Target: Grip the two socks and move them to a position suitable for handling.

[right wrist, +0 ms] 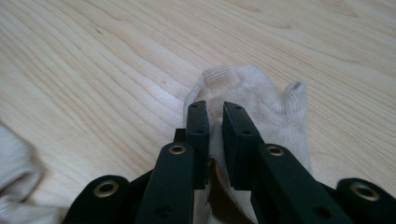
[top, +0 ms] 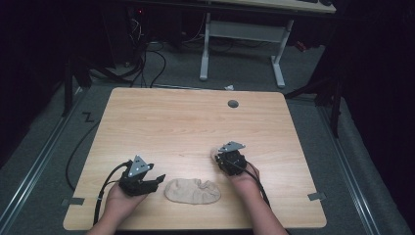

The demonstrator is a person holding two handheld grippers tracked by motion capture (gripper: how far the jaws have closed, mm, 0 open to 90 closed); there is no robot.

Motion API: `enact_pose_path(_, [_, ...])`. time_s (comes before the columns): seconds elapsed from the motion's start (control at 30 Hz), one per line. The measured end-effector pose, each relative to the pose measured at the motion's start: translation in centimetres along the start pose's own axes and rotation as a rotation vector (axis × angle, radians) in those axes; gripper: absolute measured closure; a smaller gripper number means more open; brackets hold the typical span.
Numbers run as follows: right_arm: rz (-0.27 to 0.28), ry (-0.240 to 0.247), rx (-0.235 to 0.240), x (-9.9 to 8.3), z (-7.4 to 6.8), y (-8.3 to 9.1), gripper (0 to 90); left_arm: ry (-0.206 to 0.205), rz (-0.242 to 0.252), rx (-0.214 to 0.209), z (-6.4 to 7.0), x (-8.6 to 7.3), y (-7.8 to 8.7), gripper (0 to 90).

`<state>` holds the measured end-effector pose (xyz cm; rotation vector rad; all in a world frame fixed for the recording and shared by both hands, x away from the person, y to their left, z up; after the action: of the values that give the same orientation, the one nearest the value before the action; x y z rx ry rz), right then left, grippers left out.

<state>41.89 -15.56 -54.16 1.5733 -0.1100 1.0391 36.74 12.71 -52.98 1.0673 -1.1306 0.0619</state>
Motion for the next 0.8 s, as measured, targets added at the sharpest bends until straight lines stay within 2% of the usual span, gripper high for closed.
enact_pose_path(0.23, [0.071, -0.034, 0.008, 0.0, 0.0, 2.1, 81.0, 0.001, -0.016, -0.004, 0.0, -0.2, -0.2, 39.8])
enact_pose_path(0.57, [0.081, -0.069, -0.007, -1.4, 0.5, 3.2, 78.8, -0.014, -0.018, -0.011, 0.4, -0.1, -0.3, 39.9])
enact_pose_path(0.67, [0.084, -0.069, -0.004, -1.5, 0.5, 3.1, 78.6, -0.020, -0.019, -0.010, 0.5, -0.1, -0.4, 39.9])
enact_pose_path(0.8, [0.072, -0.058, 0.009, -1.8, -0.2, 2.6, 78.4, -0.025, -0.027, -0.009, 0.6, 0.0, -0.7, 39.9])
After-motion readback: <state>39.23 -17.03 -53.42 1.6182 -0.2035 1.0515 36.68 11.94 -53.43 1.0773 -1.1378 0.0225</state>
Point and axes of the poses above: each handheld gripper's, and its own axes: y roughly backward along the jaws, x roughly out of its top, z roughly to its right, the point moved 5 cm from there along -y, roughly forward along the jaws, and after that the axes turned 3 degrees about -z, right-handed, at the moved point
